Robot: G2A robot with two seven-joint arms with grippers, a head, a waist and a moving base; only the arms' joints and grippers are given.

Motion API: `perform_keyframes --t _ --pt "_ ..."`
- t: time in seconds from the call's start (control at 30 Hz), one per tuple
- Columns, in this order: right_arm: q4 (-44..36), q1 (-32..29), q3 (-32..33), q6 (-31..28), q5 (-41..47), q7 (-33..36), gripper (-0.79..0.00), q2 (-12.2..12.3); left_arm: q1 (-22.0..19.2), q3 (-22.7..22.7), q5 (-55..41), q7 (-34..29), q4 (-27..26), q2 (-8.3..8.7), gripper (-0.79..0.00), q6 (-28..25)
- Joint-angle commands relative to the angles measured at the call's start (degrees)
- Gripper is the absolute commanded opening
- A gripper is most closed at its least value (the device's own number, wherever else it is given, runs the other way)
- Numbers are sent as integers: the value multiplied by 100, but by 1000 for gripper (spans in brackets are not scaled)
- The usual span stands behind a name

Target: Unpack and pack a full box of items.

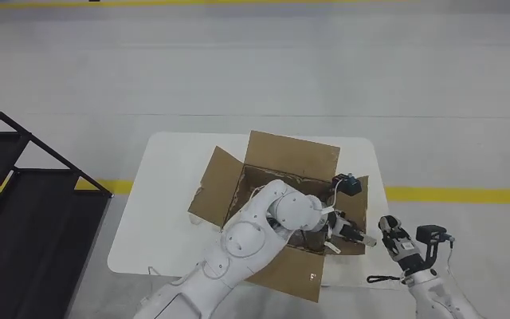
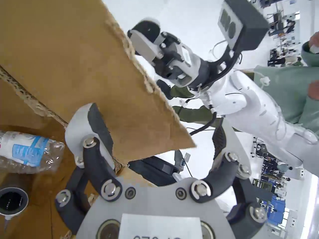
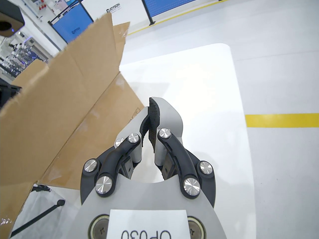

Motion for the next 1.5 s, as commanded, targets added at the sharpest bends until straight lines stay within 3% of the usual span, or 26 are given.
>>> perform_keyframes --t 0.0,0.2,0.23,0.27,0.37,0.4,0.53,0.6,0.73,0.77,0.87,0.97,1.03,1.23,1.47 --pt "16 -90 164 -19 160 37 -785 5 -192 254 89 132 411 -94 0 69" --pt "91 -233 372 -352 700 172 -763 0 -518 640 328 378 946 -267 0 72" --pt "116 -227 387 -463 830 215 -699 0 -550 655 348 379 961 -277 0 62" --pt "137 -214 390 -609 984 274 -496 -1 -585 661 383 373 928 -278 0 28" --pt "262 -133 392 -1148 1502 583 -366 10 -621 604 635 362 677 -223 0 39" --pt "345 -67 378 -1377 1743 772 -252 19 -603 555 717 332 538 -188 0 68" --pt "769 264 198 -2191 2844 1649 -200 55 -390 252 1244 201 -206 22 0 228" --pt "1017 444 122 -2299 3210 2074 -154 77 -199 21 1617 158 -624 158 0 361" --pt "1363 771 -114 -2459 3833 2796 -175 100 353 -454 2589 71 -1575 441 0 656" --pt "1435 852 -181 -2464 3937 2951 -219 104 505 -593 2799 46 -1802 506 0 710" --pt "1638 1084 -404 -2446 4175 3365 -431 106 896 -939 3682 39 -2376 686 0 818" --pt "1760 1271 -604 -2423 4196 3542 -539 94 1220 -1077 4761 1 -2759 828 0 803" --pt "1824 1358 -717 -2454 4232 3553 -785 79 1410 -1168 5165 7 -2938 887 0 818" --pt "1799 1614 -748 -2346 3866 3392 -785 80 1771 -1443 5534 50 -3258 973 0 868" --pt "1517 2009 -561 -1968 3301 3504 -785 147 1872 -1620 5583 95 -3411 991 0 998"
